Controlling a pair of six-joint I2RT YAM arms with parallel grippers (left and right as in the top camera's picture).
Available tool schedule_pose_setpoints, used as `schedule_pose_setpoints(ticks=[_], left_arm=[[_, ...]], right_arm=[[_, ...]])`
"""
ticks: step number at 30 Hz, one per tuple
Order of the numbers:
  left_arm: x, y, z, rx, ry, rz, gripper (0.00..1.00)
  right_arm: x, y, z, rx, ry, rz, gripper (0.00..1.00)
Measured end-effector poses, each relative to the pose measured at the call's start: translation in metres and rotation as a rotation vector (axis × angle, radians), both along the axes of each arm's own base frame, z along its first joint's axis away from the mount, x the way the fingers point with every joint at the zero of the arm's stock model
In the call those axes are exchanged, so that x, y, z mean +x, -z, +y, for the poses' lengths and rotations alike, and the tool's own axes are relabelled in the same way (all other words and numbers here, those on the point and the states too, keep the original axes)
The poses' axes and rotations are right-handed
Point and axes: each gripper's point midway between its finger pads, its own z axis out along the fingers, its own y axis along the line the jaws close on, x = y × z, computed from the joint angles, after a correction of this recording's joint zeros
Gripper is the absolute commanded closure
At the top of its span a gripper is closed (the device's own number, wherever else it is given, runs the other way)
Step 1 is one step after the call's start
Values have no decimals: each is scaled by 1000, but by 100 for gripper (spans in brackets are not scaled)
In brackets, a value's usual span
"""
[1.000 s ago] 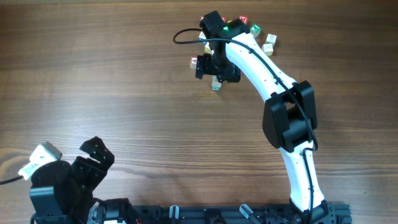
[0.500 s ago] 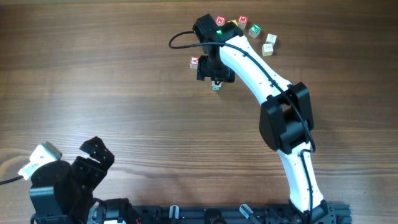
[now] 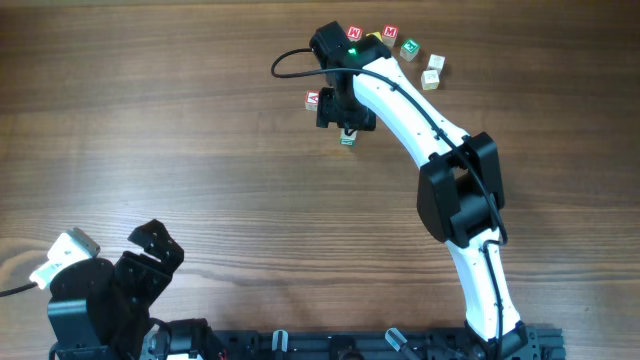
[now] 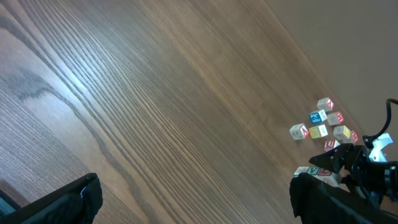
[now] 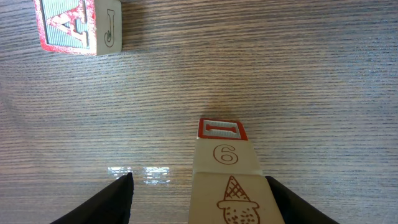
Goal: Form a tower
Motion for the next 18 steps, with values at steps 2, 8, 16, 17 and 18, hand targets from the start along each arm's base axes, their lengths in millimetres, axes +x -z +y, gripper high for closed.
schedule_pose_setpoints(ticks=[2, 8, 16, 17, 18], left_arm=[[0, 0, 0, 0, 0, 0, 0], [0, 0, 0, 0, 0, 0, 0], [0, 0, 0, 0, 0, 0, 0], [0, 0, 0, 0, 0, 0, 0], [0, 0, 0, 0, 0, 0, 0]], right_arm=[[0, 0, 0, 0, 0, 0, 37], [1, 0, -3, -3, 5, -1, 37], [3, 5, -9, -10, 18, 12, 37], [3, 5, -9, -11, 18, 12, 38], [2, 5, -9, -12, 18, 15, 41]])
